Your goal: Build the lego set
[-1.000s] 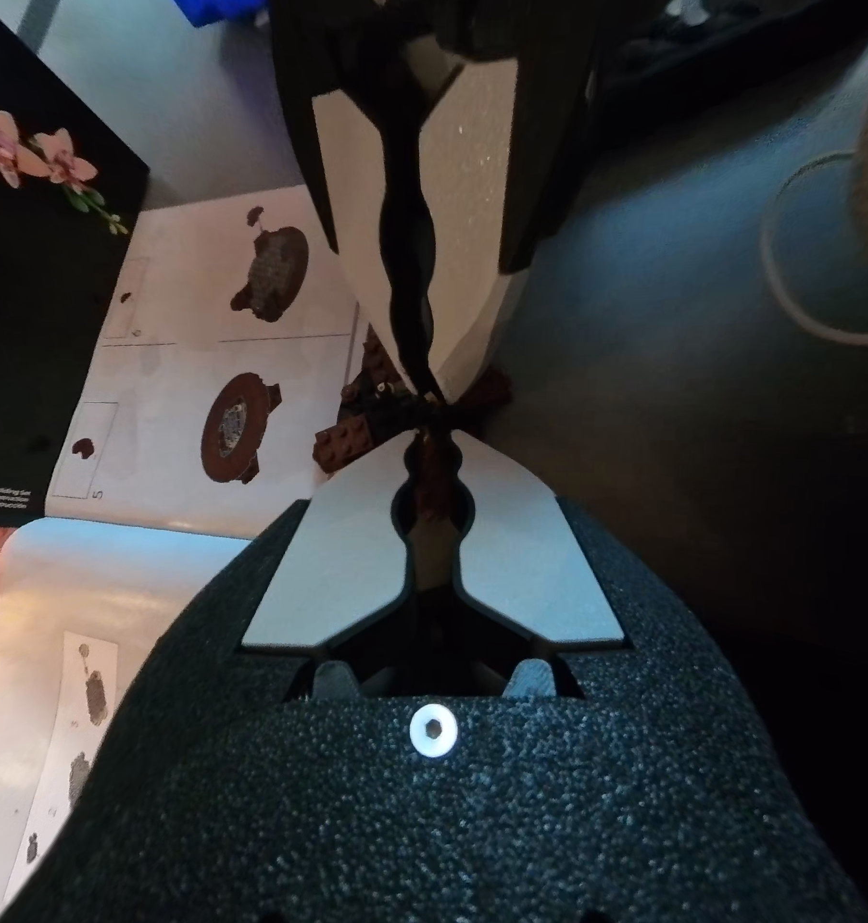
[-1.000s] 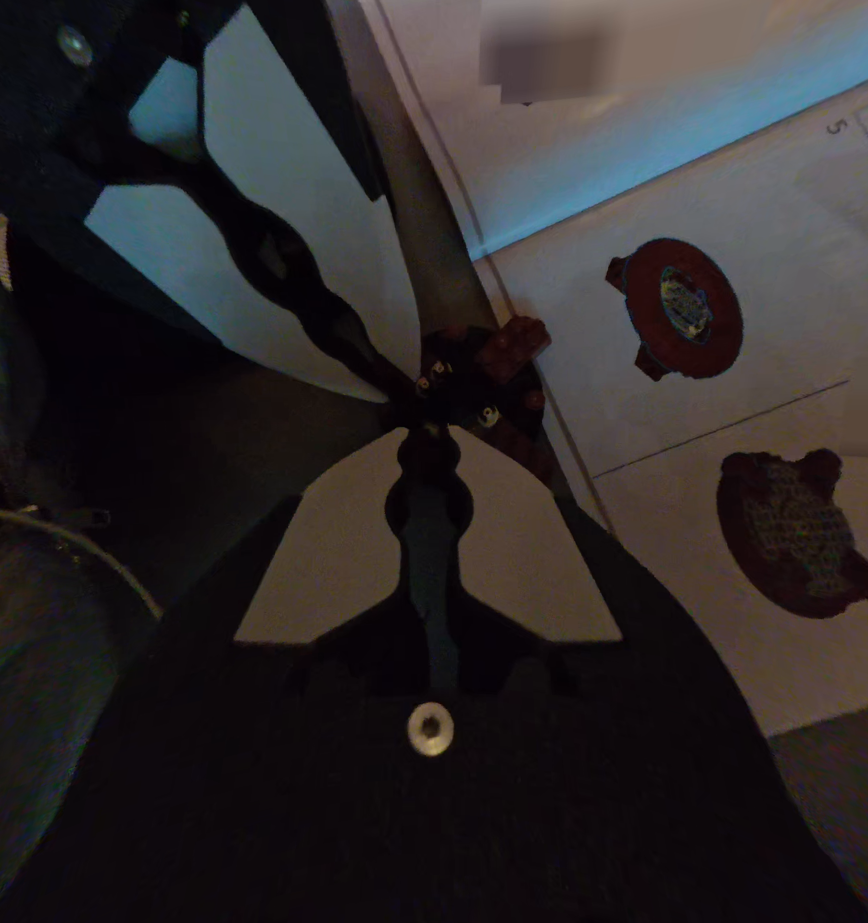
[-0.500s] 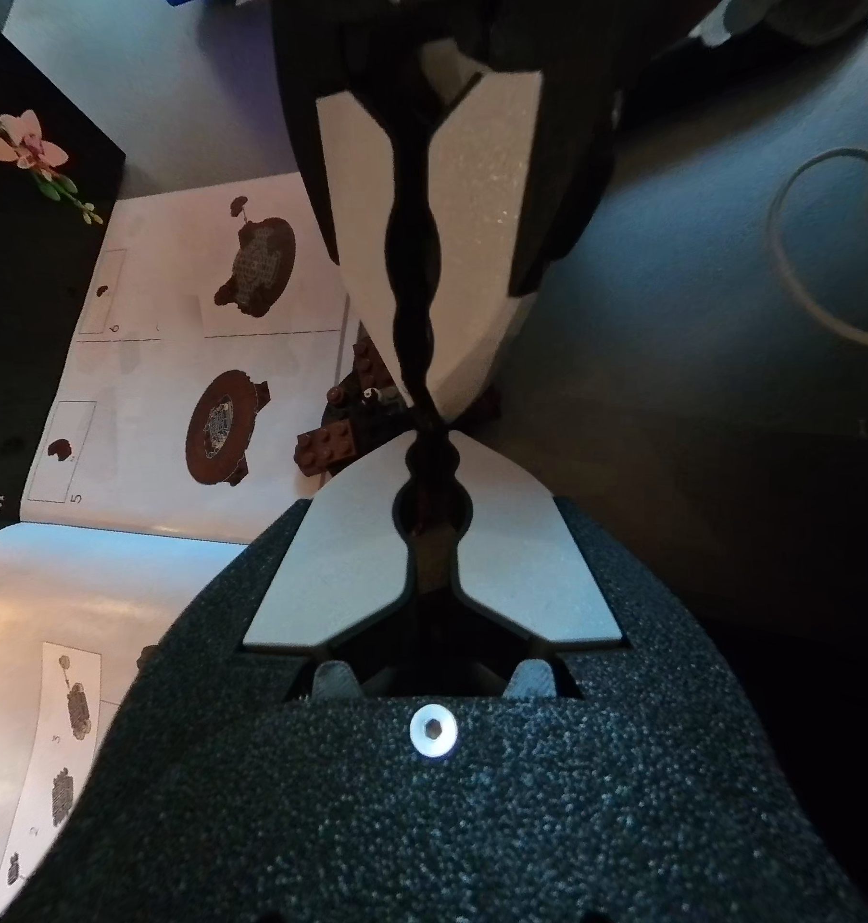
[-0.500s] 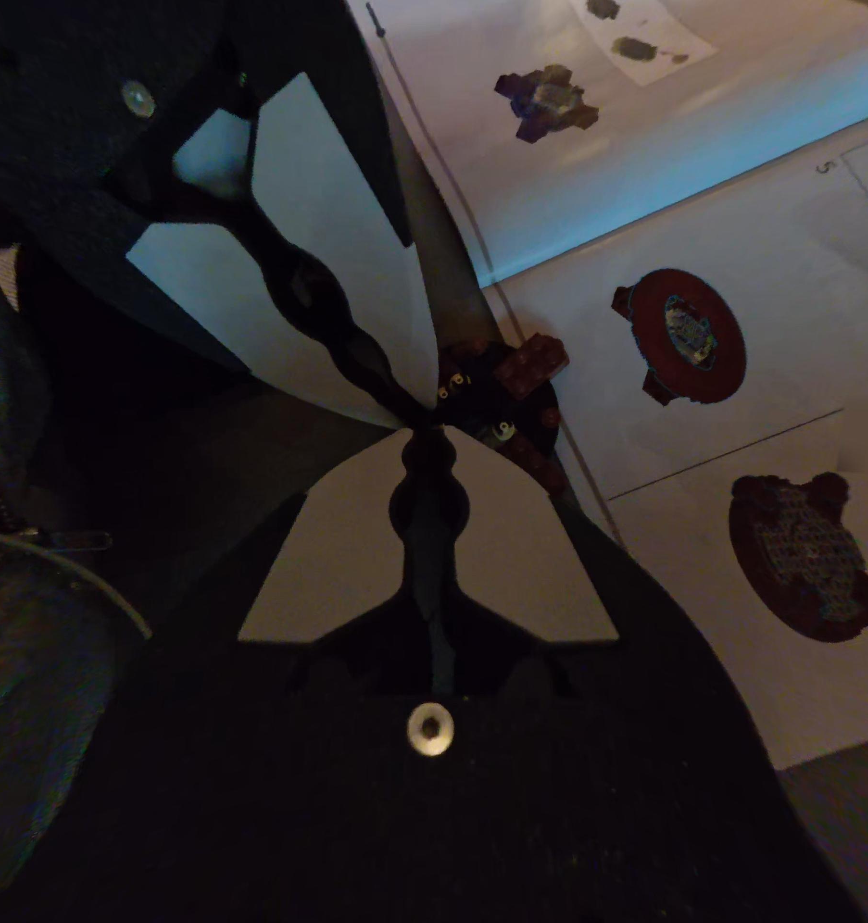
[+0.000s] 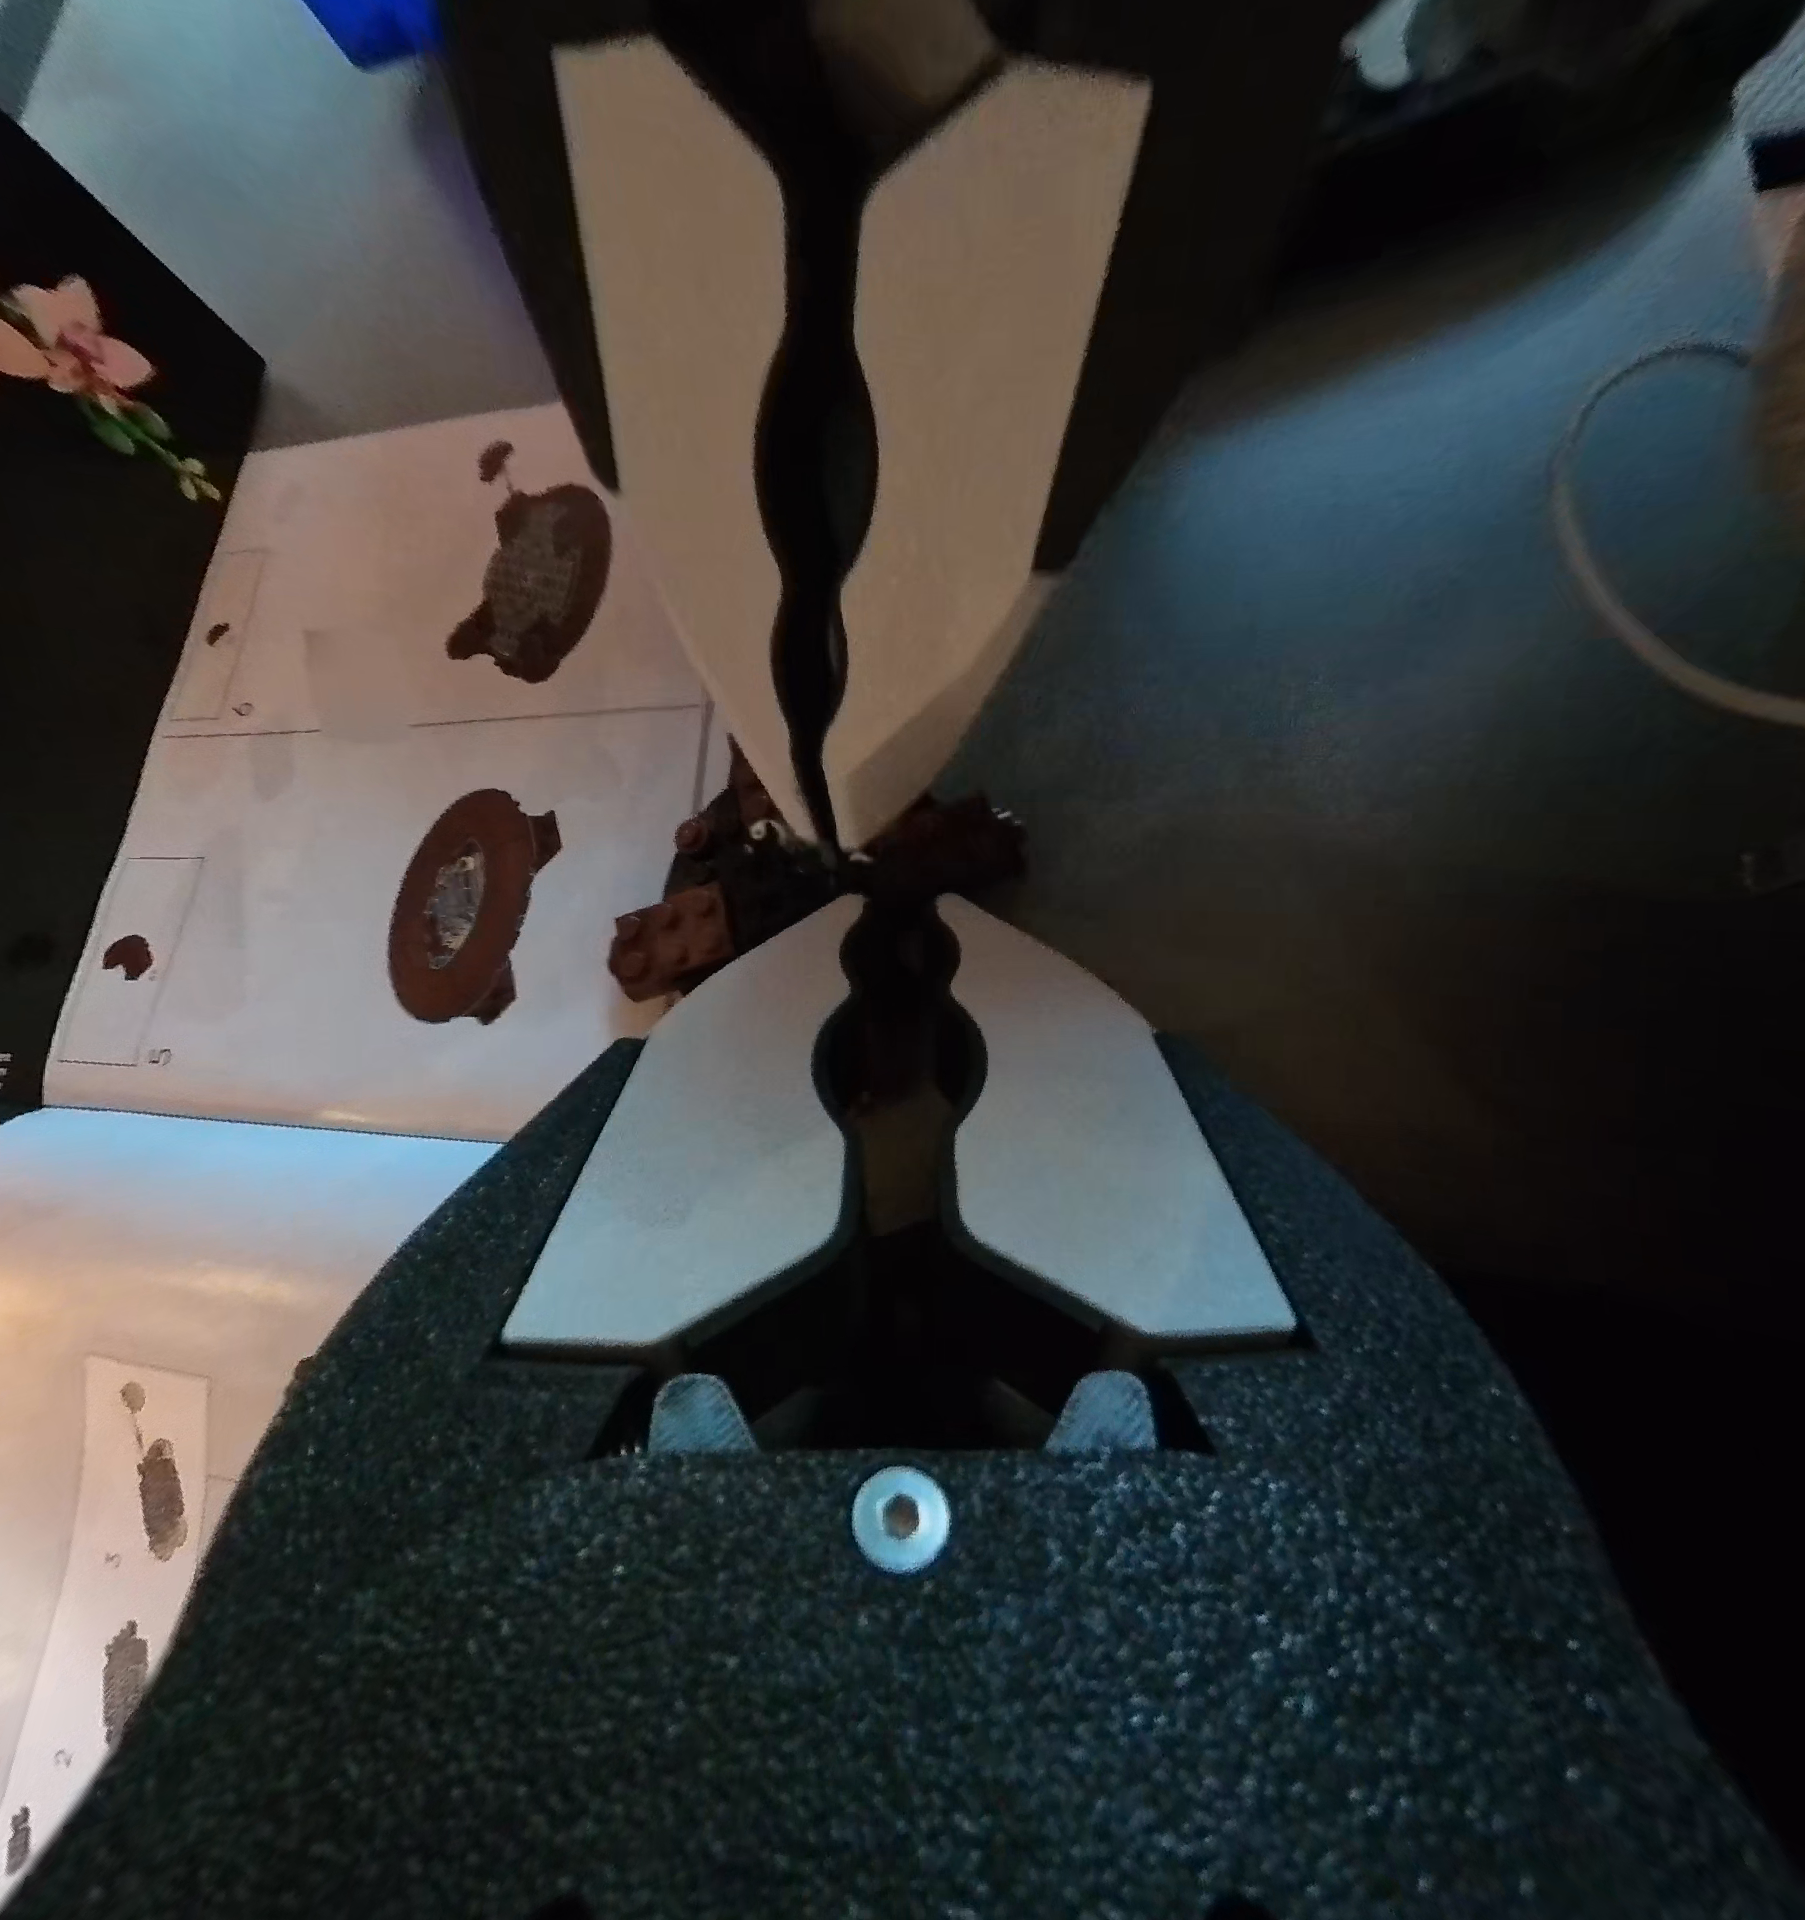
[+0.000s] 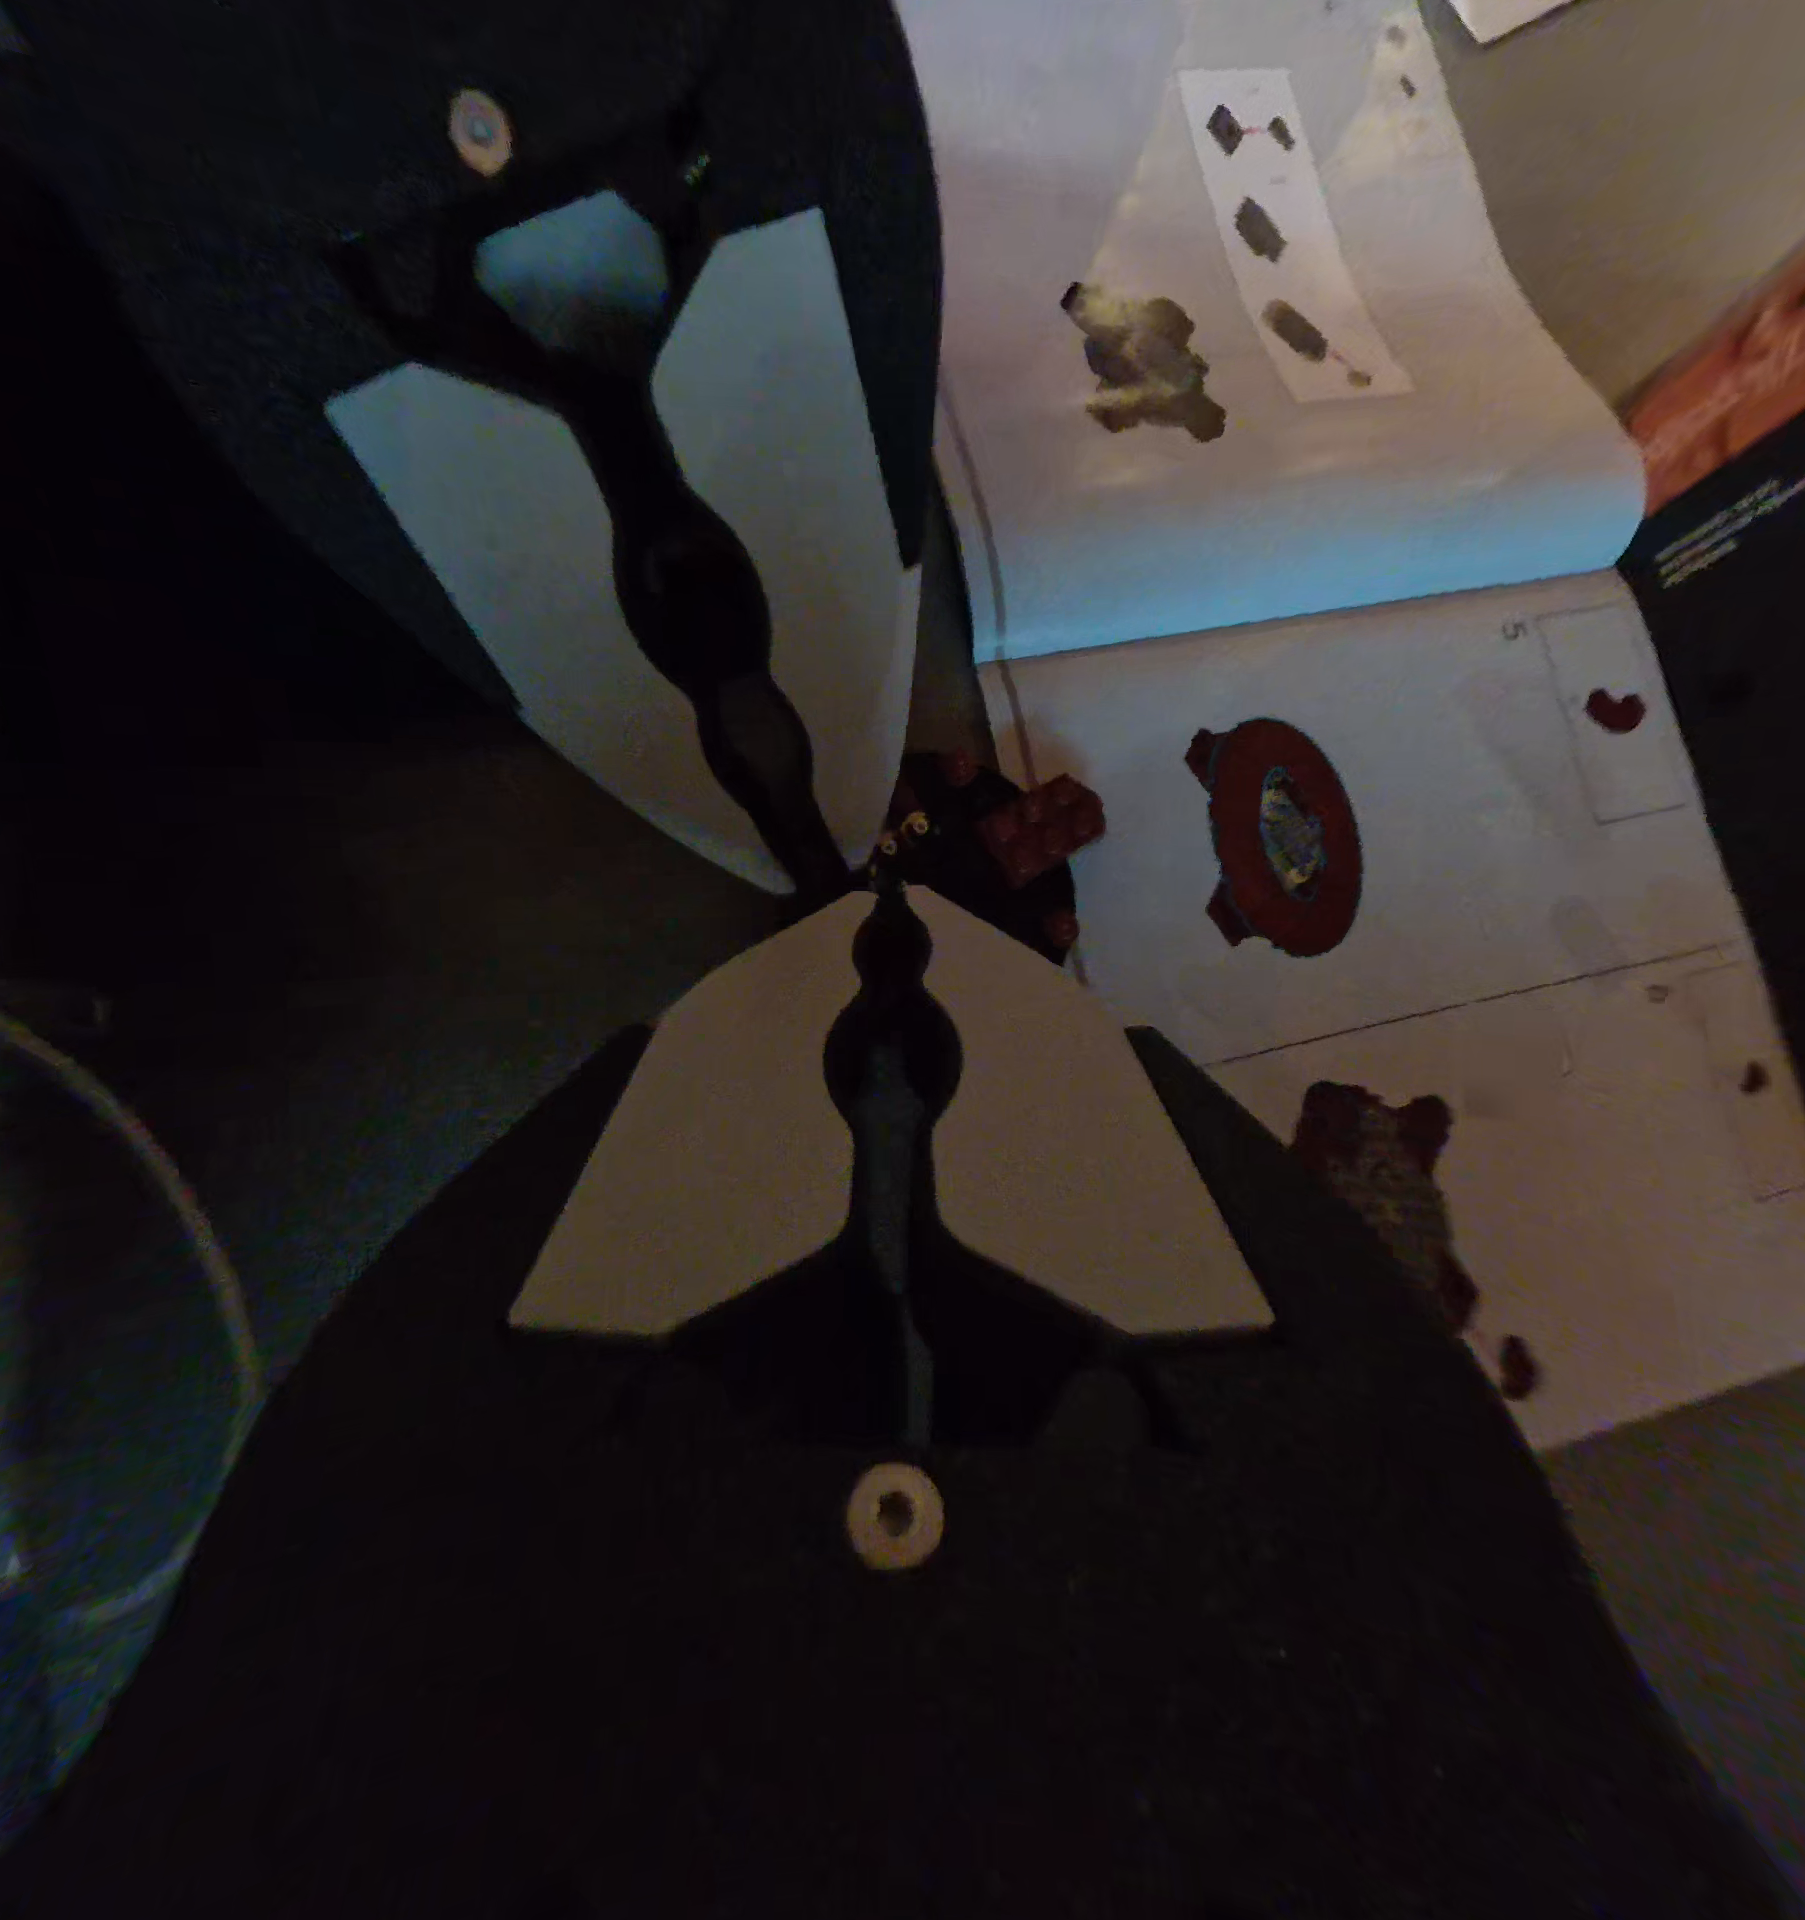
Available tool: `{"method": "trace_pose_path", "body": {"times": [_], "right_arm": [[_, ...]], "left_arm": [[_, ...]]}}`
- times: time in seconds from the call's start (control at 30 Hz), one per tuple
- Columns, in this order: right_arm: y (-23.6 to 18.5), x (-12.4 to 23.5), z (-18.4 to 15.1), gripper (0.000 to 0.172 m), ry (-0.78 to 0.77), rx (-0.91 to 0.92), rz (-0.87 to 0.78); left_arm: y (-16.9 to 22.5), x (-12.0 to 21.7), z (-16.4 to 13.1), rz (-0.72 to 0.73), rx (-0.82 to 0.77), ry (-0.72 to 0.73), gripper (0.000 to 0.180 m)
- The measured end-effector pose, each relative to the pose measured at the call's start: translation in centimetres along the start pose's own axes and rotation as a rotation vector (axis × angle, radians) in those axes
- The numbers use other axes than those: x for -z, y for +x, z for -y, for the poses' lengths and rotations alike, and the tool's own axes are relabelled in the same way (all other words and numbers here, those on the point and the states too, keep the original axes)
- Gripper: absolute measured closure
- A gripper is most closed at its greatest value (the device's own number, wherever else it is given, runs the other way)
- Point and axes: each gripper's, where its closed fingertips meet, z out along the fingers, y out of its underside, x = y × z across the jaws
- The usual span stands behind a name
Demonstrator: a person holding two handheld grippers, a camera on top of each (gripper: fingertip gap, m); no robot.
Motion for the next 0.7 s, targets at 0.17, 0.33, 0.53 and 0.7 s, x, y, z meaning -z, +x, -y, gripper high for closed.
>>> {"method": "trace_pose_path", "body": {"times": [0.17, 0.33, 0.53, 0.7], "right_arm": [[0.0, -0.3, -2.2, 0.168, -0.147, 0.067, 0.077], [-0.6, -0.5, -1.3, 0.165, 0.035, -0.155, 0.138], [-0.6, -1.1, -1.5, 0.162, 0.042, -0.259, 0.132], [-0.4, -1.2, -1.5, 0.165, 0.051, -0.23, 0.083]], "left_arm": [[-0.2, 0.0, -0.1, -0.002, 0.029, 0.001, 0.172], [0.0, 0.0, -0.2, -0.008, 0.005, -0.009, 0.172], [0.2, -0.1, -0.3, -0.02, -0.004, -0.019, 0.173], [0.3, -0.1, -0.3, -0.026, -0.007, -0.019, 0.173]]}}
